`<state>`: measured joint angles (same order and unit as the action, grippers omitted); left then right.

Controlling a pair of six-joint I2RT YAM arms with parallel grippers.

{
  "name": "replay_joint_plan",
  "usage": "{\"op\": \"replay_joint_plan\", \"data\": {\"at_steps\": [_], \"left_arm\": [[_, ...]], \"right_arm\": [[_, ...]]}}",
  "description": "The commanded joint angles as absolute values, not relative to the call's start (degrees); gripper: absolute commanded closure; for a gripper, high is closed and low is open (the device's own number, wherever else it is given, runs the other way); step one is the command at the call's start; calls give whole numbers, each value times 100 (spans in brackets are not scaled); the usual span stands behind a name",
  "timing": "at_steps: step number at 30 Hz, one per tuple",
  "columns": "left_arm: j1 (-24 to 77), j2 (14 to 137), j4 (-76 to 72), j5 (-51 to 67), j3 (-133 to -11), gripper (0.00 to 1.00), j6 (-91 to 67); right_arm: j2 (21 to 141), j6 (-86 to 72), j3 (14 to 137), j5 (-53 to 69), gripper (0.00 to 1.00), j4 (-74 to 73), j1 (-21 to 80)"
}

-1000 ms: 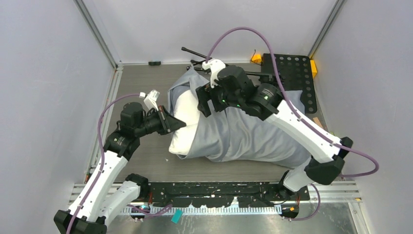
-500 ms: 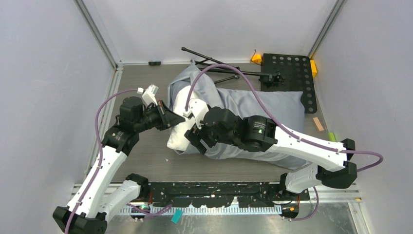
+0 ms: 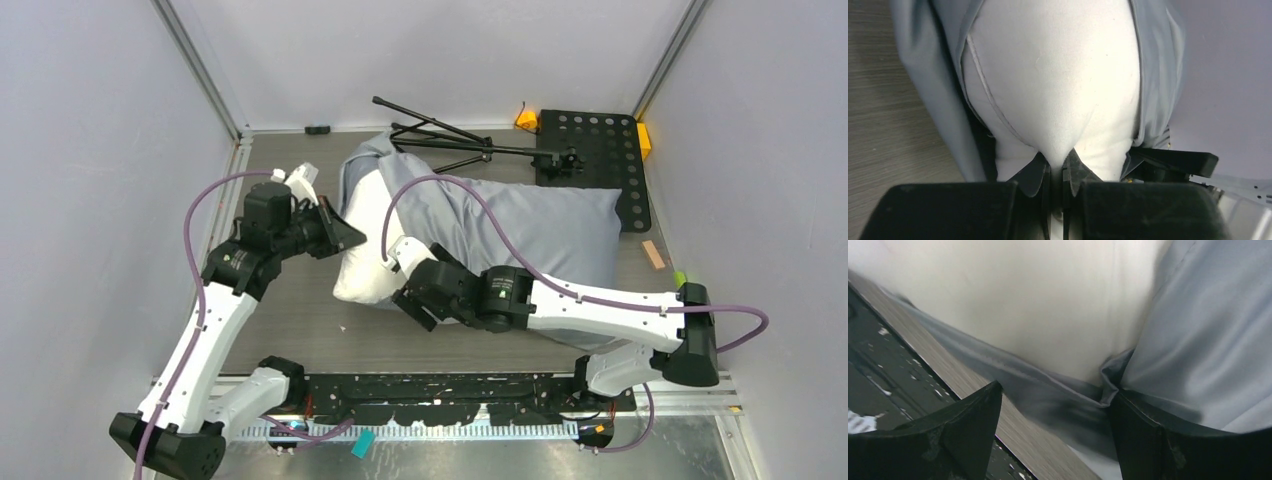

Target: Remove the pillowcase from the pillow

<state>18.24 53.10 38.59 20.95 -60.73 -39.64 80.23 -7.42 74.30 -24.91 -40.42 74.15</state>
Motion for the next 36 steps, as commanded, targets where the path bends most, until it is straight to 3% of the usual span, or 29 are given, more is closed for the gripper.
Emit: {"op": "replay_joint_plan", "data": {"at_steps": [1,8,12,21,36], "left_arm": [[1404,5244,3656,1672,-6879,100,-3341],[1240,5217,3947,1244,-6992,100,-3111],[1240,5163,3721,1557,-6739,100,-3283],[1239,4946,2614,2941,-5902,100,-3897],[1773,4746,2124,3333,-4591,100,-4554]], "right_arm": [[7688,-1158,6780,-3193,19,-4502,7340],[7356,-1708,6329,-3376,21,-5010,6906],[7152,-1669,6434,-3016,17,-5151,6853],[6995,-976,7570,-2468,17,-4691,6851],[7838,-940,9261,-2152,18,-4296,6298]]}}
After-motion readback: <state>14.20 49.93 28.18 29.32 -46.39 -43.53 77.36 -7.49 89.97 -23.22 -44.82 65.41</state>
